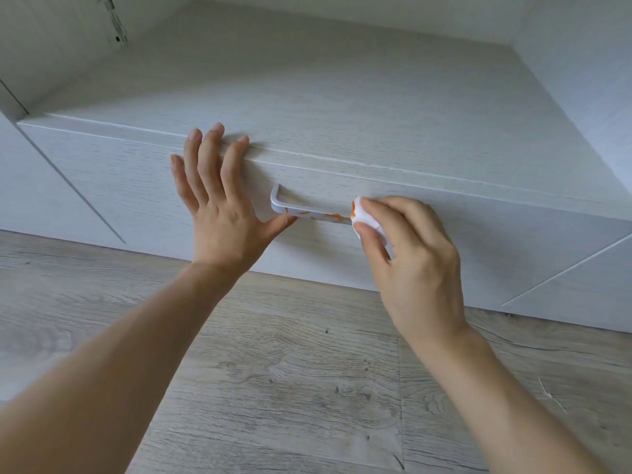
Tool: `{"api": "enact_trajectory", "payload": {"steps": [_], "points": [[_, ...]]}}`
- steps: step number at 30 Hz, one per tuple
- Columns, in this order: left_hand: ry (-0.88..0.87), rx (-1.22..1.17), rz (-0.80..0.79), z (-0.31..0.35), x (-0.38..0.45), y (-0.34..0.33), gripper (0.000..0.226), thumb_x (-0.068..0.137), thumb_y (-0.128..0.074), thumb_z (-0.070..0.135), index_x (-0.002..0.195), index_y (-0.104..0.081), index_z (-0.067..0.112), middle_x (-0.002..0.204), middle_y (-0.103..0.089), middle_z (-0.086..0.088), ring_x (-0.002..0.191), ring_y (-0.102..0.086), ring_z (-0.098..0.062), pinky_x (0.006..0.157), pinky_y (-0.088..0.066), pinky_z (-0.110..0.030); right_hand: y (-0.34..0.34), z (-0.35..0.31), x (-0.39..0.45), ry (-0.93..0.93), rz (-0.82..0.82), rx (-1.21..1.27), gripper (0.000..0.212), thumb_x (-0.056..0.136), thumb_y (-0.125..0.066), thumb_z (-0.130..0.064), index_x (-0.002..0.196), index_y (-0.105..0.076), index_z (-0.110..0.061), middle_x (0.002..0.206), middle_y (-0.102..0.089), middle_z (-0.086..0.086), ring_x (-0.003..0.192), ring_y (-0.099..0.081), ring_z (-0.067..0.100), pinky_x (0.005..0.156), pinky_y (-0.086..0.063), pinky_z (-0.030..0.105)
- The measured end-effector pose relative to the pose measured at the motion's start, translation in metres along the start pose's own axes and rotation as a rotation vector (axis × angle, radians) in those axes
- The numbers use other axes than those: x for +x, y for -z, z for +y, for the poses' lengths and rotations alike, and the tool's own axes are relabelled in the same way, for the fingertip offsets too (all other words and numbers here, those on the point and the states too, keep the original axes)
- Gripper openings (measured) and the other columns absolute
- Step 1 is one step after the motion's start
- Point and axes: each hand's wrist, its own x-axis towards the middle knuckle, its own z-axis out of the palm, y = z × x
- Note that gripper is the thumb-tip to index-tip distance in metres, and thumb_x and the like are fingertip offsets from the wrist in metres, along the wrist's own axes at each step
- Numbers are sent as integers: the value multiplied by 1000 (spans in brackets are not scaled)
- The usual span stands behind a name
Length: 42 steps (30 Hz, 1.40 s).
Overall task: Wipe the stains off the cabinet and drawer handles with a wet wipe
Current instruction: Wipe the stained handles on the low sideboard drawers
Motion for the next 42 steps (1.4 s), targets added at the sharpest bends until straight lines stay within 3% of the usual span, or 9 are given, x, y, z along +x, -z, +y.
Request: {"api": "enact_trajectory", "payload": {"steps": [8, 12, 18, 21, 25, 30, 37, 42], "points": [[-7, 6, -9, 0, -1, 1, 91, 76, -54, 76, 136, -27, 14, 144, -34, -25, 138, -17, -38, 116, 1, -46, -2, 8, -3, 45, 50, 1, 15, 88, -65, -7, 101, -71, -2, 91, -68, 12, 78, -64, 30, 72, -52, 39], [-5, -5, -5, 0, -1, 0, 90, 77, -53, 76, 136, -27, 14, 144, -34, -26, 137, -16, -38, 116, 1, -45, -5, 4, -5, -31, 91, 85, 16, 84, -68, -4, 100, -71, 0, 92, -69, 13, 79, -67, 27, 78, -48, 23], [-7, -9, -5, -1, 0, -1, 90, 77, -51, 77, 136, -27, 14, 143, -35, -26, 137, -16, -37, 115, 0, -47, -7, -1, -7, -29, 116, 85, 16, 81, -70, 0, 97, -71, 2, 89, -69, 14, 78, -67, 25, 82, -43, 11], [-5, -10, -2, -1, 0, -1, 90, 76, -52, 78, 135, -26, 14, 143, -35, -26, 137, -16, -37, 116, 2, -45, -7, -3, -8, -6, 118, 99, 14, 81, -71, 1, 95, -71, 2, 87, -68, 14, 79, -64, 19, 82, -41, 8], [-7, -13, -8, -1, 0, -2, 91, 76, -50, 79, 136, -26, 14, 144, -34, -26, 137, -15, -38, 115, 1, -47, 3, 9, -12, -160, 195, 119, 14, 82, -70, -1, 96, -70, 2, 86, -67, 14, 79, -57, 11, 79, -39, 7], [-9, -15, -3, -1, 0, -2, 91, 75, -53, 79, 135, -26, 15, 144, -32, -26, 137, -15, -38, 116, 2, -46, 3, 13, -9, -183, 69, 183, 19, 82, -68, 4, 100, -70, -1, 91, -64, 5, 83, -52, -1, 81, -36, 1], [-9, -11, -2, -1, 0, -2, 91, 74, -54, 78, 134, -27, 15, 144, -33, -26, 137, -16, -39, 113, -5, -55, 3, 15, -16, -142, 36, 191, 21, 83, -66, 6, 102, -69, -1, 95, -66, 7, 85, -58, 4, 83, -42, 7], [-8, -14, -11, -1, 0, -2, 91, 75, -51, 80, 134, -26, 16, 144, -32, -26, 137, -16, -39, 114, -3, -53, -3, 16, -9, -264, 21, 261, 23, 83, -64, 5, 105, -68, -2, 100, -65, 3, 90, -53, -15, 83, -36, 0]]}}
